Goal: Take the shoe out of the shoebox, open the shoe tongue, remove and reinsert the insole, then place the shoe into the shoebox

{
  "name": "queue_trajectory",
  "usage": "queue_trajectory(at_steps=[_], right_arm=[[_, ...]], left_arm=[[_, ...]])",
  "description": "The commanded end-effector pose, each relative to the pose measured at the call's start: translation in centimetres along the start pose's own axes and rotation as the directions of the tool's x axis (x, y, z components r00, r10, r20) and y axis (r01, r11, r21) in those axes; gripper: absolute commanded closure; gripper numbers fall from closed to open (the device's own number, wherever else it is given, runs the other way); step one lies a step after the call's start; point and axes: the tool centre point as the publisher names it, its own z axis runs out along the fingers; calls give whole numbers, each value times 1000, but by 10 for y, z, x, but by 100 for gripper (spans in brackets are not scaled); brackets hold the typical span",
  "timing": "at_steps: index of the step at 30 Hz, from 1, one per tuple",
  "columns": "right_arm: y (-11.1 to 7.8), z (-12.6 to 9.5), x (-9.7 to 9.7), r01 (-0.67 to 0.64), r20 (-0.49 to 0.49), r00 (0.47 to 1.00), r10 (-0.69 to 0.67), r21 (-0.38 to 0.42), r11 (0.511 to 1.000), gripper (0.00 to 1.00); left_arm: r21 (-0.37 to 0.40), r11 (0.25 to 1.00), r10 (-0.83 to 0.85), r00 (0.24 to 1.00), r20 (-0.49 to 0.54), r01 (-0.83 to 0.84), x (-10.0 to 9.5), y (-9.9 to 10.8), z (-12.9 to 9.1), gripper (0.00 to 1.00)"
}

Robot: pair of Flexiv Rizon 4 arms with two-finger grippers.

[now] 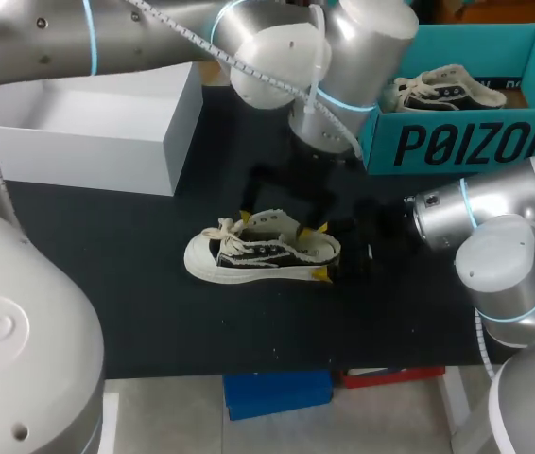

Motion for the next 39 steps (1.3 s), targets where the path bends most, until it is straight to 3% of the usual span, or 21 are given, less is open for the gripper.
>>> queue_trajectory(at_steps=[1,13,21,22,23,26,28,39], right_arm=[[0,3,-1,-1,1,1000,1,0,1000,100],[0,3,-1,-1,1,1000,1,0,1000,100],[0,3,-1,-1,1,1000,1,0,1000,100],[0,3,-1,-1,1,1000,1,0,1000,100],[0,3,-1,-1,1,1000,1,0,1000,100],[0,3,-1,-1,1,1000,1,0,1000,100],[0,3,-1,-1,1,1000,1,0,1000,100],[0,3,-1,-1,1,1000,1,0,1000,100]], left_arm=[[22,1000,-18,997,77,16,7,-1,8,0],[51,998,-52,986,160,44,-5,-12,36,0],[62,998,-28,982,188,16,-8,-15,42,0],[69,998,-15,981,195,1,-8,-15,42,15],[74,997,-10,979,206,-6,-8,-15,42,53],[83,996,14,973,229,-34,-8,-15,43,75],[82,996,26,971,236,-46,-8,-14,43,100],[78,992,71,957,282,-97,-11,-8,50,100]])
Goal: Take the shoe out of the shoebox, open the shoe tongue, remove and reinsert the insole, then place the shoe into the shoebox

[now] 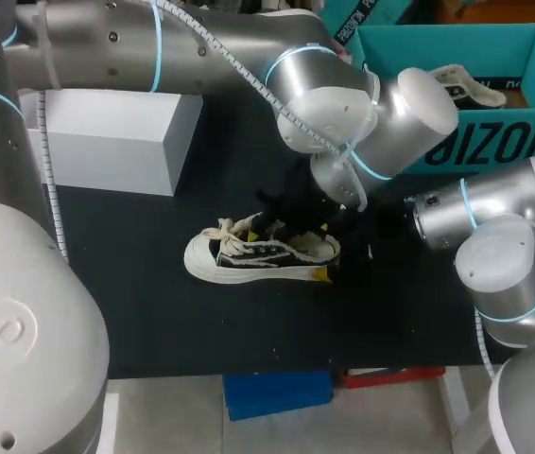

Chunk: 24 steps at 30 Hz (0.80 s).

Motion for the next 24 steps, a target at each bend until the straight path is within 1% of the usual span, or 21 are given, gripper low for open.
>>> queue_trajectory(at_steps=[1,7,11,19,24], right_arm=[[-1,3,-1,-1,1,1000,1,0,1000,100],[-1,3,-1,-1,1,1000,1,0,1000,100],[-1,3,-1,-1,1,1000,1,0,1000,100],[-1,3,-1,-1,1,1000,1,0,1000,100],[-1,3,-1,-1,1,1000,1,0,1000,100]], left_arm=[[3,1000,3,1000,-12,-3,1,0,-2,100],[30,1000,10,996,-91,-8,-7,4,-16,100],[44,999,5,993,-118,0,-14,4,-22,100],[52,997,-49,984,-173,58,-40,2,-28,100],[47,994,-86,980,-181,96,-59,-1,-21,100]])
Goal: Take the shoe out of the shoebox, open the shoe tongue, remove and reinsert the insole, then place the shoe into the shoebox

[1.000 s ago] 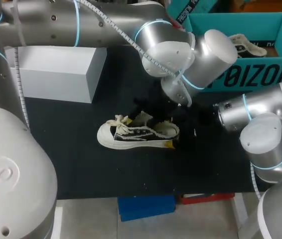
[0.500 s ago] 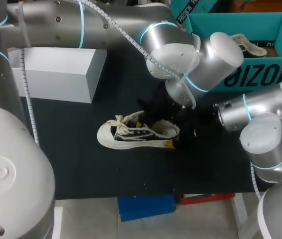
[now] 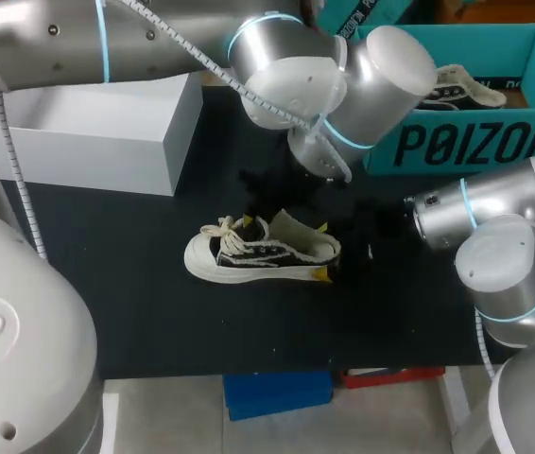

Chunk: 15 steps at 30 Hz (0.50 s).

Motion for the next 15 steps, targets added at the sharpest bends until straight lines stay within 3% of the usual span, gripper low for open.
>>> queue_trajectory(at_steps=[1,3,4,5,15], right_arm=[[0,3,0,-1,1,1000,1,0,1000,100],[0,3,0,-1,1,1000,1,0,1000,100],[0,3,0,-1,1,1000,1,0,1000,100],[0,3,0,-1,1,1000,1,0,1000,100],[0,3,0,-1,1,1000,1,0,1000,100]], left_arm=[[0,1000,-16,997,-73,16,-22,0,6,100],[-16,1000,-27,997,-70,26,-29,-1,12,100],[-17,1000,-27,997,-70,26,-32,-1,15,82],[-23,999,-26,997,-75,24,-35,-1,17,0],[-69,991,-125,984,-125,117,-80,-3,27,0]])
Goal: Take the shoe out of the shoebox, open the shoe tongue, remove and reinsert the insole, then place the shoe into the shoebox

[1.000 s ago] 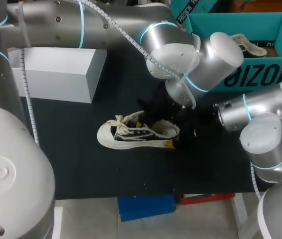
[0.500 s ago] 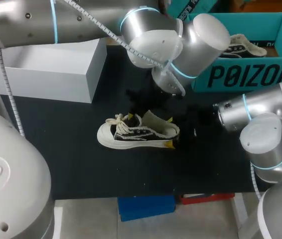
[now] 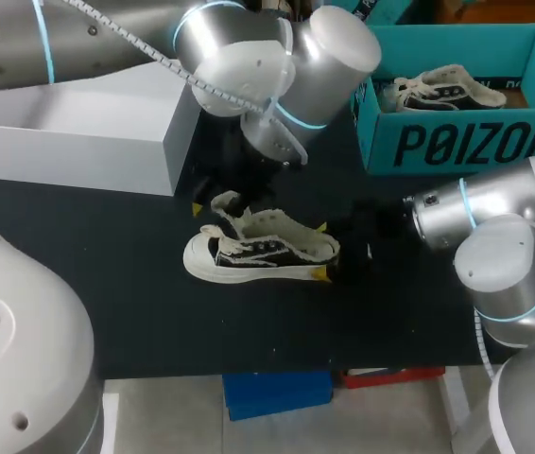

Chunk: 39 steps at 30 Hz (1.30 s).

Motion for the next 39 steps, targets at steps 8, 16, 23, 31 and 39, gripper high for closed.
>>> queue_trajectory(at_steps=[8,16,23,31,39], right_arm=[[-1,2,0,-2,1,1000,2,0,1000,100],[-1,2,0,-2,1,1000,2,0,1000,100],[-1,2,0,-2,1,1000,2,0,1000,100],[-1,2,0,-2,1,1000,2,0,1000,100],[-1,2,0,-2,1,1000,2,0,1000,100]], left_arm=[[-48,998,-42,990,-133,36,-36,2,18,0],[-100,994,-47,991,-123,35,-38,9,39,0],[-133,991,-42,994,-105,28,-33,13,57,0],[-137,991,-23,993,-116,7,-29,18,63,0],[101,958,282,803,-525,-269,-58,21,2,0]])
